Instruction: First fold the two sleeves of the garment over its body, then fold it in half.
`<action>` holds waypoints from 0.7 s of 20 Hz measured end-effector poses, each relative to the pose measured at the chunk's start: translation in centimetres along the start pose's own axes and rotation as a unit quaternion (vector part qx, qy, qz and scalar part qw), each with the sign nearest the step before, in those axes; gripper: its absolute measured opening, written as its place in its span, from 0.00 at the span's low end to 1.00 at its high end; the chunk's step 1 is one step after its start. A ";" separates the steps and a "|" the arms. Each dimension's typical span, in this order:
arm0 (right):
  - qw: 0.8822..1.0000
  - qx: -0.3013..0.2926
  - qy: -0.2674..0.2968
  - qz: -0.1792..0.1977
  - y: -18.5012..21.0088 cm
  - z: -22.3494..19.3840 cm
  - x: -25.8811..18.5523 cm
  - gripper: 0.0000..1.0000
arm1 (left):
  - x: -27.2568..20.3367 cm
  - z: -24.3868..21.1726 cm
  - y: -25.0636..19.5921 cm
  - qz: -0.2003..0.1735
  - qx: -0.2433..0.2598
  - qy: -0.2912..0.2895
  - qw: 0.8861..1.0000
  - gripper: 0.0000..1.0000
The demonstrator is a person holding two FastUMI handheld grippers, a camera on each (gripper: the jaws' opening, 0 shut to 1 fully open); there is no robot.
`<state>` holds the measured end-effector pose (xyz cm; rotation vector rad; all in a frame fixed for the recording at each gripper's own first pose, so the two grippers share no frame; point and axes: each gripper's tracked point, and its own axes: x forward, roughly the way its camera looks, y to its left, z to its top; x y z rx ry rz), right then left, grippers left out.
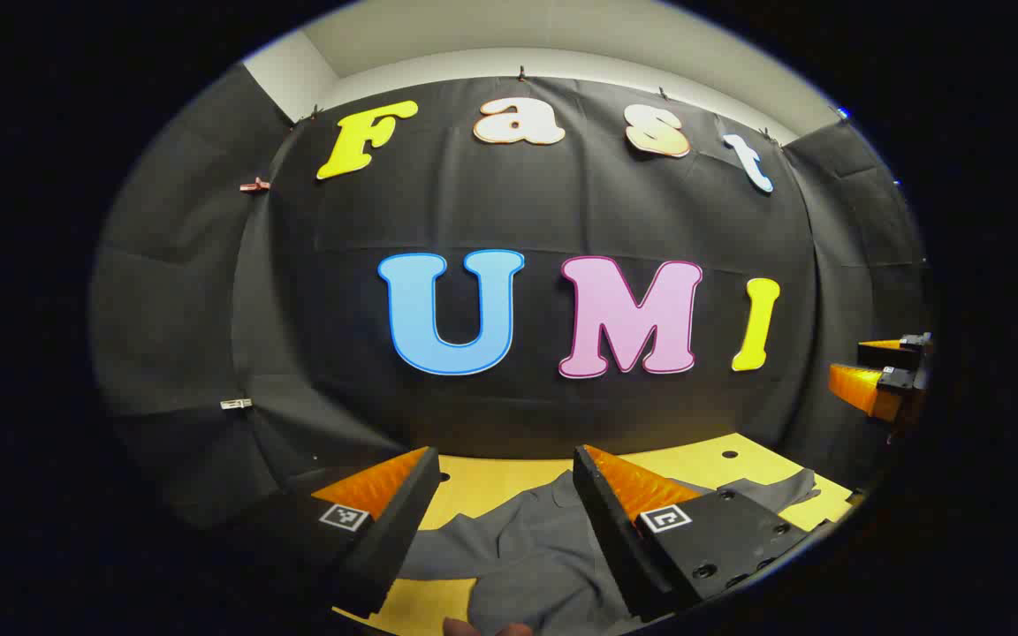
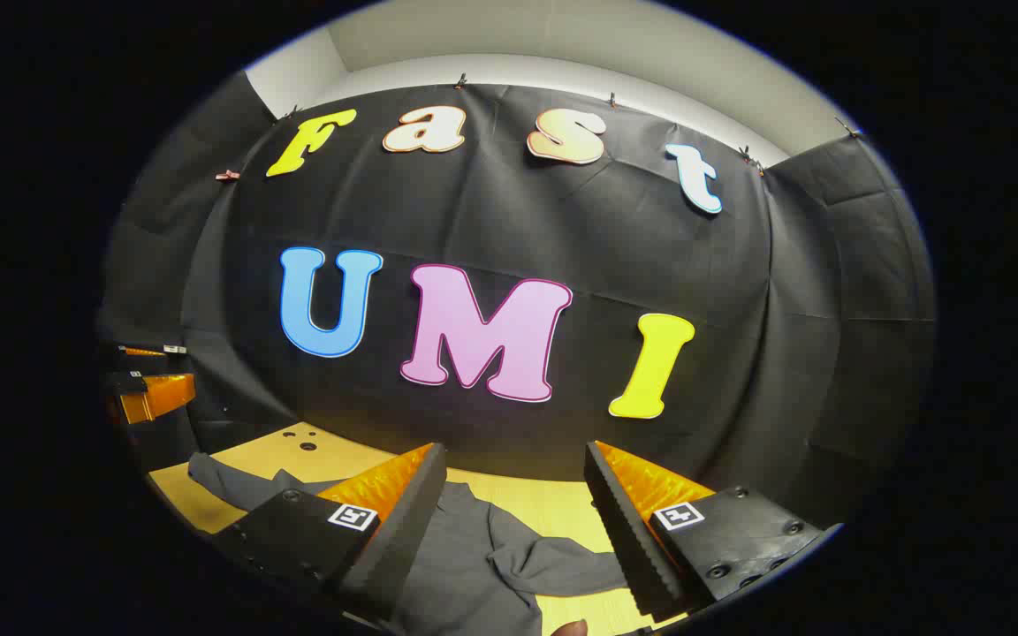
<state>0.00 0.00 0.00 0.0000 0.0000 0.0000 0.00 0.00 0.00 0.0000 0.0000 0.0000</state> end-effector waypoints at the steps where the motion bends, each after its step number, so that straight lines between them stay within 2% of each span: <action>1: 1.000 -0.002 0.003 0.000 -0.1 -0.4 0.4 0.97 | 0.3 -0.2 -0.3 -0.002 0.002 0.001 1.000 0.95; 14: 1.000 0.006 0.019 -0.002 -1.3 -2.2 1.3 0.97 | 1.6 -0.8 -2.4 -0.020 0.019 0.014 1.000 0.95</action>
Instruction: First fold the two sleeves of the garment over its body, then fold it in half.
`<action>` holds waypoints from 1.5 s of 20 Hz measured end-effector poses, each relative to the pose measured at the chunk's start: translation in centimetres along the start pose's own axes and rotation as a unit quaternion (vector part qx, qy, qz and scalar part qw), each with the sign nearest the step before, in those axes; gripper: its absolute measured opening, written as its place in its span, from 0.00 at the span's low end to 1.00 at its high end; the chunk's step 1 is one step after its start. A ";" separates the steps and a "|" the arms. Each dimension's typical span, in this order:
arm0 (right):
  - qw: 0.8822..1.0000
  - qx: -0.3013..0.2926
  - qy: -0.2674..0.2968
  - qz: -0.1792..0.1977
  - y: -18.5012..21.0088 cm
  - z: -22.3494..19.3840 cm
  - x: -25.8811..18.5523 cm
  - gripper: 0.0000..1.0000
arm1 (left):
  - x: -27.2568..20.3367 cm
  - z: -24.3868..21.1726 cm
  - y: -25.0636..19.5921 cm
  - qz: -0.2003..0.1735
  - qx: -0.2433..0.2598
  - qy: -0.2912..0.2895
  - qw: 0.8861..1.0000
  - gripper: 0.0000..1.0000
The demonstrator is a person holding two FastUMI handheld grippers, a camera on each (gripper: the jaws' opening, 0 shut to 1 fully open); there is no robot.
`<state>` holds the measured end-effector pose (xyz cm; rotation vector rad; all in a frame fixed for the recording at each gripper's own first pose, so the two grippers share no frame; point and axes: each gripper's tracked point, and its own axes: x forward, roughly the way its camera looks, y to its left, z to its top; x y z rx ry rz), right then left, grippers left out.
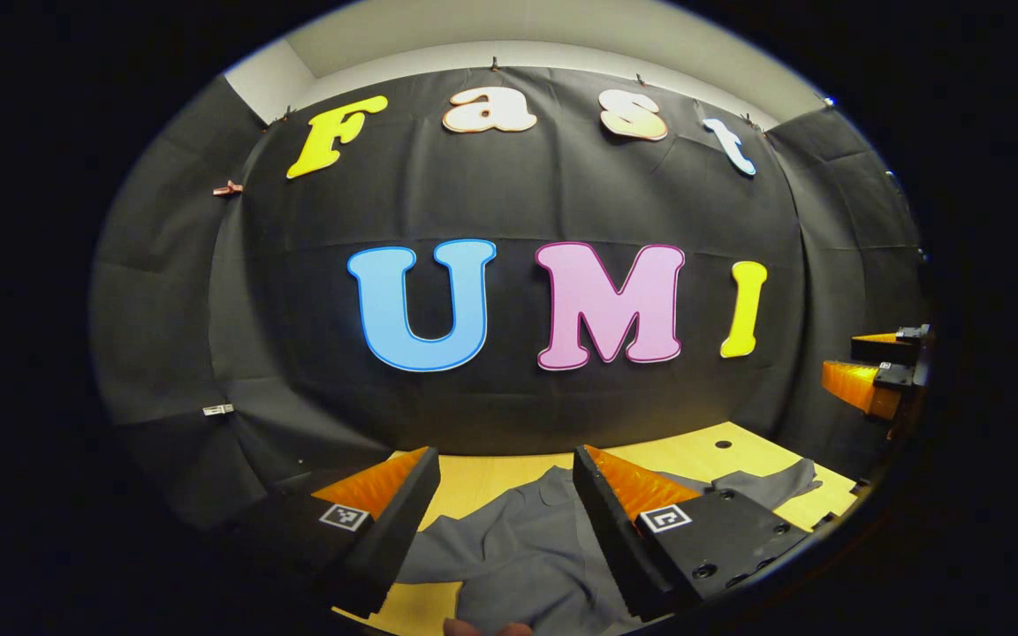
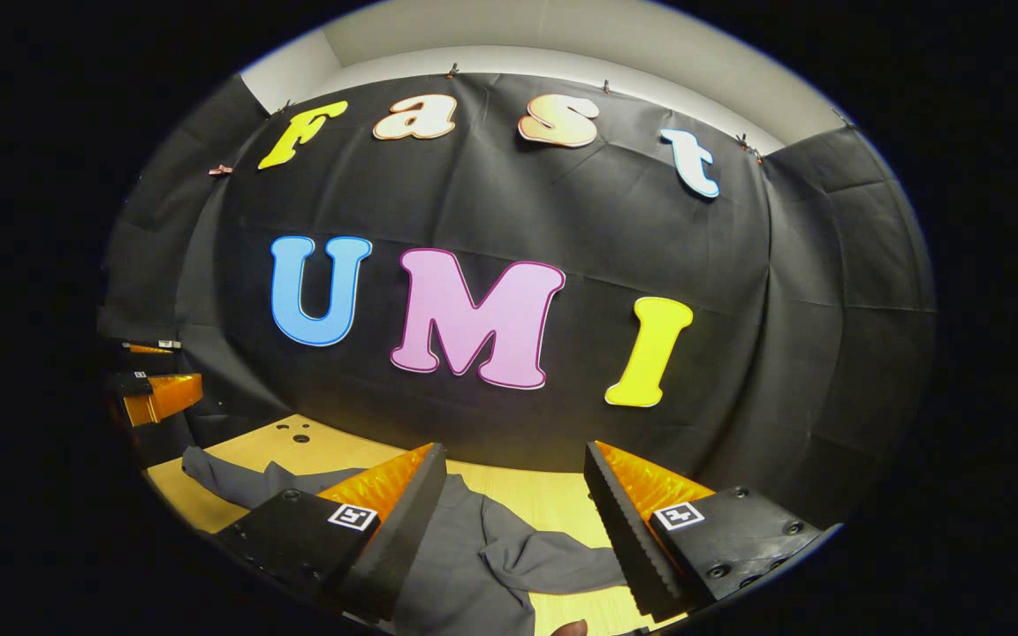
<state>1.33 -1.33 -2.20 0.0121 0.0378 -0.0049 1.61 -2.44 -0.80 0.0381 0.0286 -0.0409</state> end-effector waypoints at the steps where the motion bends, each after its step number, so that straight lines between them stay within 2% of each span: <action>1: 1.000 0.000 0.002 0.000 -0.1 -0.2 0.0 0.97 | 0.0 -0.1 -0.2 -0.002 0.001 0.000 1.000 0.95; 7: 1.000 0.006 0.012 -0.007 -1.4 -1.0 0.7 0.97 | 0.4 -0.4 -1.0 -0.006 0.000 0.003 1.000 0.95; 11: 0.999 -0.004 0.042 -0.029 -5.6 -4.0 2.3 0.98 | 0.5 -0.7 -2.2 -0.014 0.002 0.007 1.000 0.95; 16: 0.992 0.032 0.097 -0.071 -13.7 -10.9 4.4 0.98 | 0.8 -1.1 -4.2 -0.026 -0.007 0.016 0.999 0.95; 19: 0.984 0.055 0.134 -0.102 -18.4 -16.3 5.4 0.98 | 1.0 -1.6 -4.9 -0.018 -0.006 0.026 0.999 0.95; 21: 0.980 0.049 0.158 -0.111 -20.7 -19.8 6.2 0.98 | 1.2 -1.9 -5.4 -0.013 -0.001 0.031 0.999 0.95; 25: 0.970 0.033 0.217 -0.106 -23.0 -26.7 7.7 0.98 | 1.8 -2.6 -6.2 0.002 -0.009 0.045 0.999 0.95; 30: 0.956 0.048 0.274 -0.097 -24.5 -33.2 9.2 0.98 | 2.4 -2.8 -6.9 0.033 -0.012 0.057 0.998 0.96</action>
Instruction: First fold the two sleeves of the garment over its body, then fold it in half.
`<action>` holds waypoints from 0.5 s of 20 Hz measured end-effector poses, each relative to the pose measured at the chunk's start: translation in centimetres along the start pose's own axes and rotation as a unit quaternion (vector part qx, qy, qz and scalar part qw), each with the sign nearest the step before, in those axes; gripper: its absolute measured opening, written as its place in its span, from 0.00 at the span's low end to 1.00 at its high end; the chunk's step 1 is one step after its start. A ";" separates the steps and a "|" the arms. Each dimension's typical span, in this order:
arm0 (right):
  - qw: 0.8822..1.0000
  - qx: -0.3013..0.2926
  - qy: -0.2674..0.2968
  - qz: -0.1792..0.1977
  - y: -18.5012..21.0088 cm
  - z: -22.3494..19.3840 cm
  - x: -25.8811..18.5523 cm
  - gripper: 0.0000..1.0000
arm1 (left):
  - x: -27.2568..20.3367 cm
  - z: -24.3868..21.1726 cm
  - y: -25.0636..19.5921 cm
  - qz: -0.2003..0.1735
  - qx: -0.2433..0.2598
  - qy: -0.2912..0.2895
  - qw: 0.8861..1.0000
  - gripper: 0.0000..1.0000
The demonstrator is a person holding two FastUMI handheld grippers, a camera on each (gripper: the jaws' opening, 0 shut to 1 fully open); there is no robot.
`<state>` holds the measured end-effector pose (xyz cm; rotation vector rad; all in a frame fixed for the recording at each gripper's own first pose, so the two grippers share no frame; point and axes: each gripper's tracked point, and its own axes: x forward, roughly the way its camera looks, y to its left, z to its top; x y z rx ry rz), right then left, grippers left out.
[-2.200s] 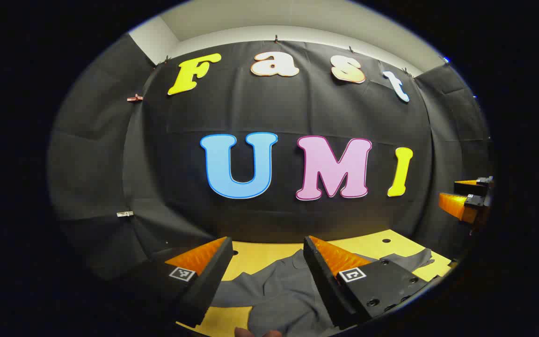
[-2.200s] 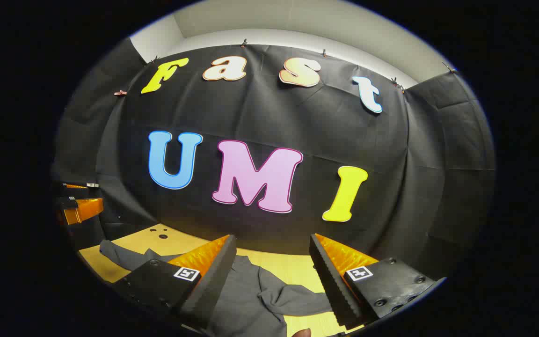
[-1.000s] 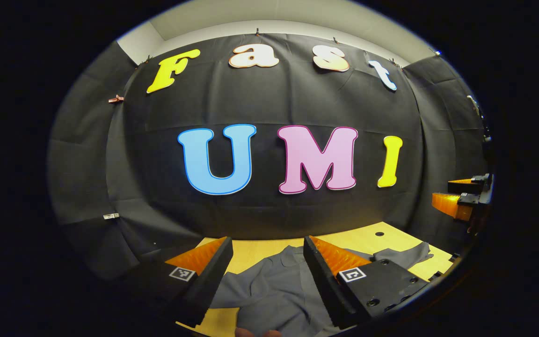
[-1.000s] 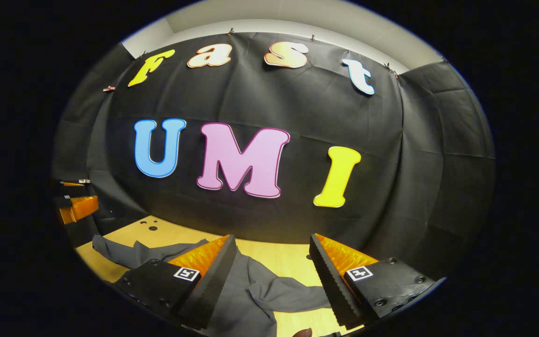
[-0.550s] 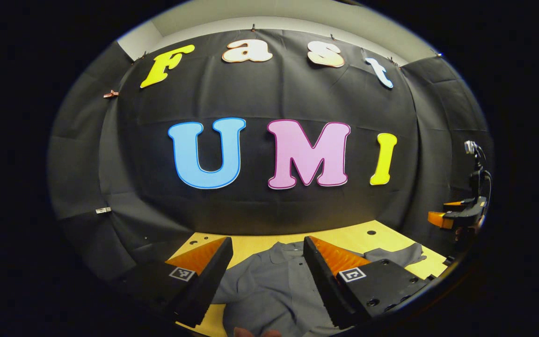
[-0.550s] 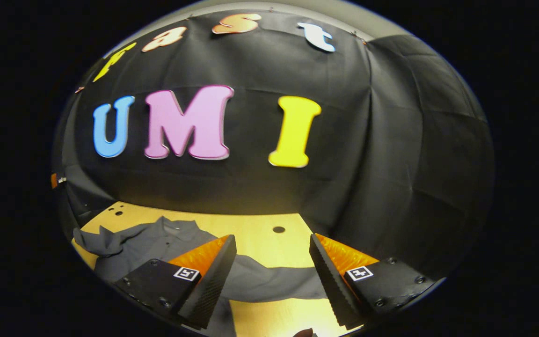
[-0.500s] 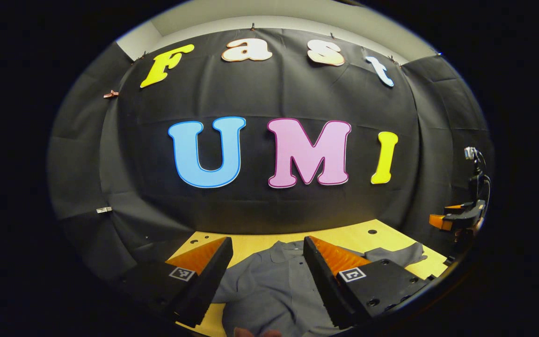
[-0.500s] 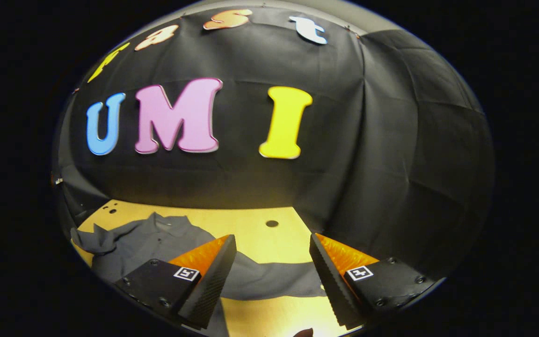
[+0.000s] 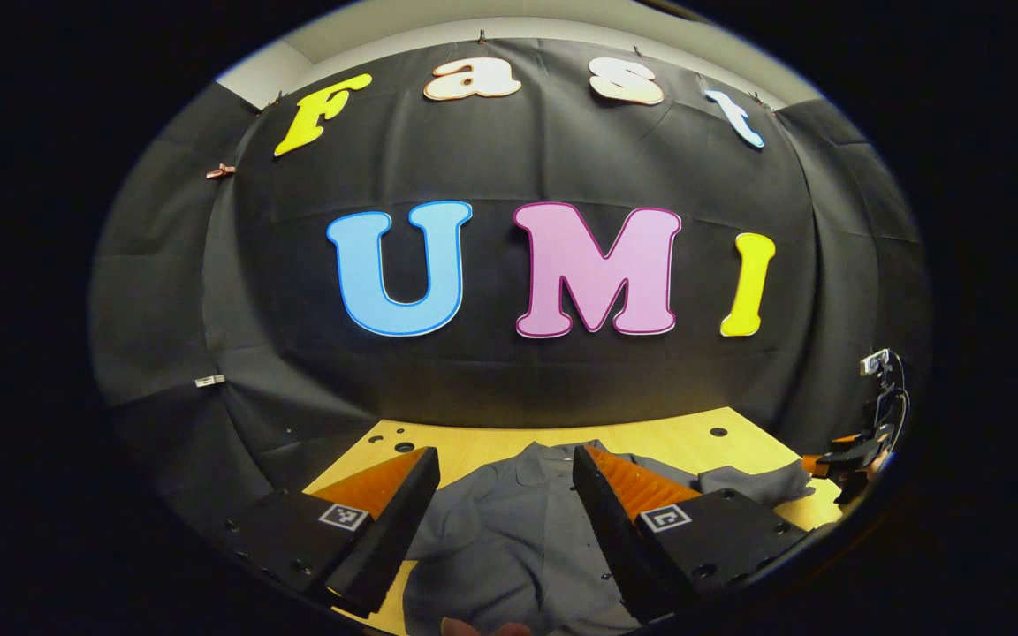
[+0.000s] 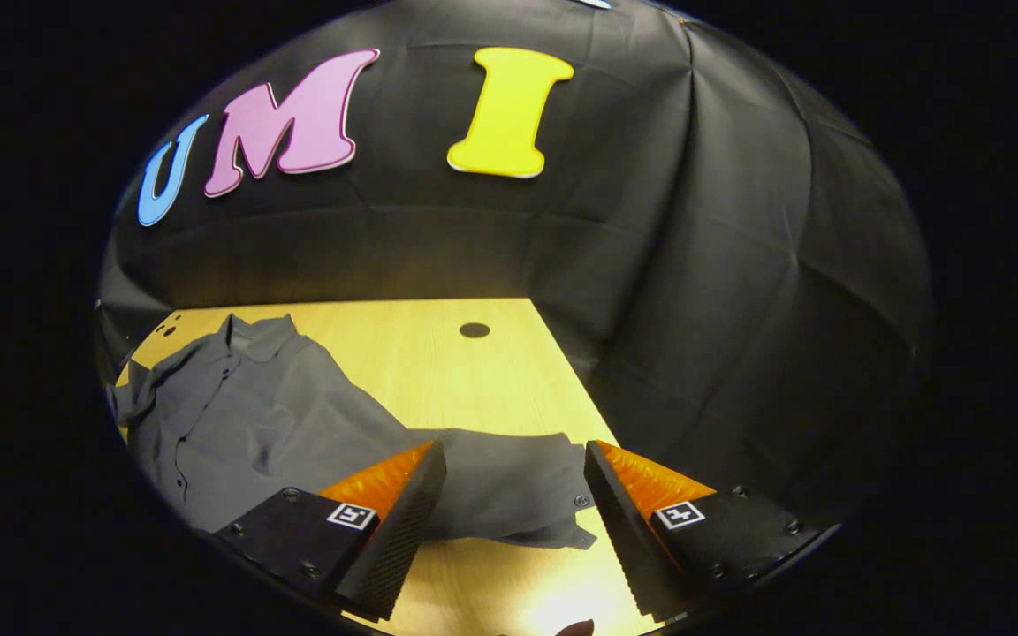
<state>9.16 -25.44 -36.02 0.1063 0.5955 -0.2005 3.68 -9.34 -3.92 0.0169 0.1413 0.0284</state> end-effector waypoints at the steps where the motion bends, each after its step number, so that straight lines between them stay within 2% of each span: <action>1: 1.000 -0.001 0.014 0.000 -0.3 -0.9 0.9 0.98 | 0.0 -0.2 -0.2 0.006 0.000 0.002 1.000 0.96; 10: 0.996 0.002 0.091 0.001 -2.6 -7.0 5.7 0.98 | -0.3 -1.2 -1.8 0.042 0.008 0.025 0.999 0.95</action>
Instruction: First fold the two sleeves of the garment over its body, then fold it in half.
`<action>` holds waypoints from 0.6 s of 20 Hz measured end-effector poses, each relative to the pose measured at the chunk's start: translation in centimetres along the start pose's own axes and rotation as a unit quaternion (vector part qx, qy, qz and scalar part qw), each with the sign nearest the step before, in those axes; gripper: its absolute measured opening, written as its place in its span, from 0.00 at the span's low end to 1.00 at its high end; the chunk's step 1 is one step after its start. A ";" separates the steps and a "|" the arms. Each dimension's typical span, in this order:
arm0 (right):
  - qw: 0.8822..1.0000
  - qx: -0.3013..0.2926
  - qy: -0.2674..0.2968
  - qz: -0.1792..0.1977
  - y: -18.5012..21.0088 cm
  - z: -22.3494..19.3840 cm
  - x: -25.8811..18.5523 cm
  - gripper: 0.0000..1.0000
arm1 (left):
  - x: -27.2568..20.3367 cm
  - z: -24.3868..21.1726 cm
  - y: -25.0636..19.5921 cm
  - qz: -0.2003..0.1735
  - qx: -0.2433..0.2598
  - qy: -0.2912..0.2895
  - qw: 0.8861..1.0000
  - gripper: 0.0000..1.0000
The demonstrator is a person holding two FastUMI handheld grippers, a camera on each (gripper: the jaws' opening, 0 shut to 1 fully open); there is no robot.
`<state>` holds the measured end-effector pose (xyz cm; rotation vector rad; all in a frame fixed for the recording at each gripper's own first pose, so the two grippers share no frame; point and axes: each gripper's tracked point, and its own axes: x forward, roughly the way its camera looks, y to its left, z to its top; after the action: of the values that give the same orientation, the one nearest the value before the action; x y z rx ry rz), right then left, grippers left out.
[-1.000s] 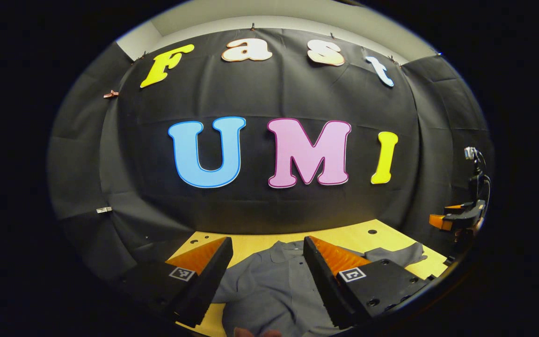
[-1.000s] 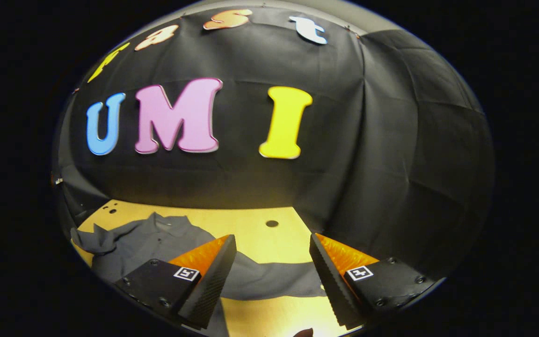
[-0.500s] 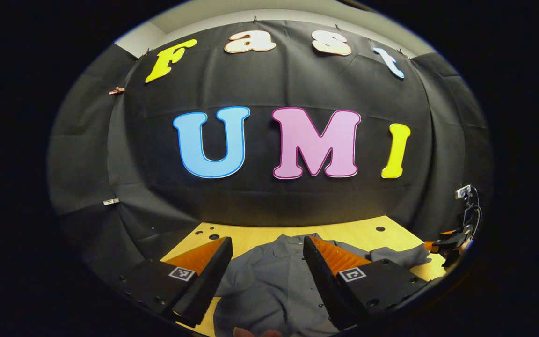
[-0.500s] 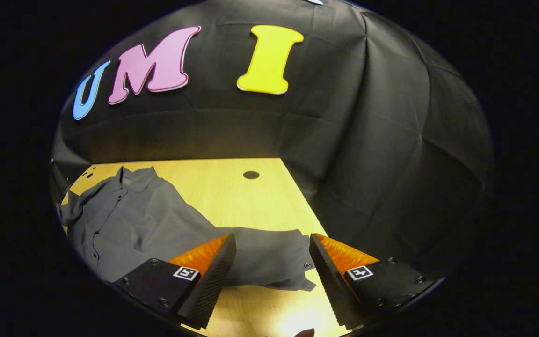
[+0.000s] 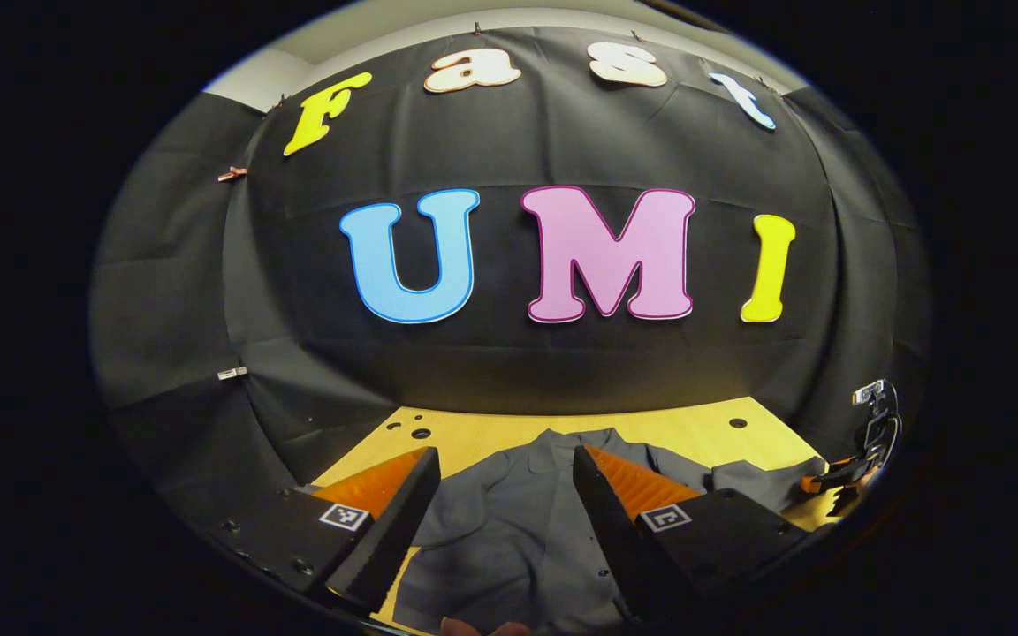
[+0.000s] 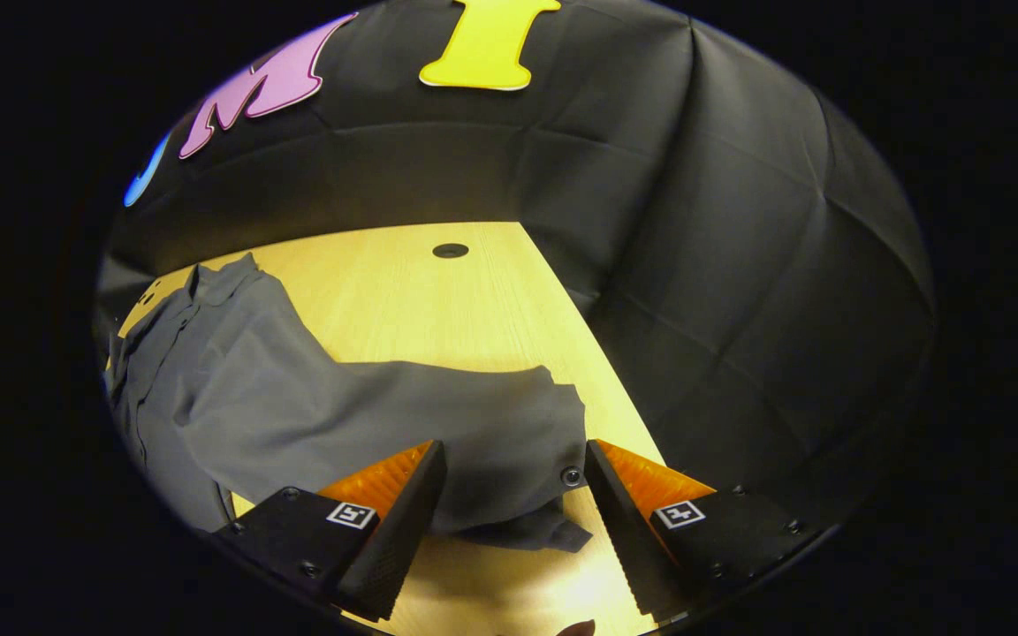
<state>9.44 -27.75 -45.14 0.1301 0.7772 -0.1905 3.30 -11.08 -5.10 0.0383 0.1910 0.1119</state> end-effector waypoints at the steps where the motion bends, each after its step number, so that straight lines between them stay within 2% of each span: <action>1: 1.000 0.004 0.007 0.001 -0.1 -0.4 0.4 0.98 | 0.0 0.1 -0.1 0.002 0.003 0.002 1.000 0.95; 4: 1.000 0.013 0.027 0.009 0.0 -1.6 1.3 0.98 | -0.1 0.4 -0.1 0.010 0.014 0.001 1.000 0.95; 9: 0.998 0.048 0.029 0.021 0.2 -1.8 1.2 0.98 | -0.5 0.4 -0.1 0.013 0.027 0.002 1.000 0.95; 10: 0.998 0.045 0.035 0.025 0.4 -1.9 1.2 0.94 | -0.5 0.1 -0.1 0.013 0.026 0.005 1.000 0.94; 12: 0.998 0.044 0.035 0.029 0.7 -1.8 1.5 0.53 | -0.6 -0.2 0.0 0.012 0.022 0.009 1.000 0.94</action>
<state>9.44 -26.90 -47.43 0.2433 0.8333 -0.1666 2.70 -11.12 -5.18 0.0838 0.2120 0.1323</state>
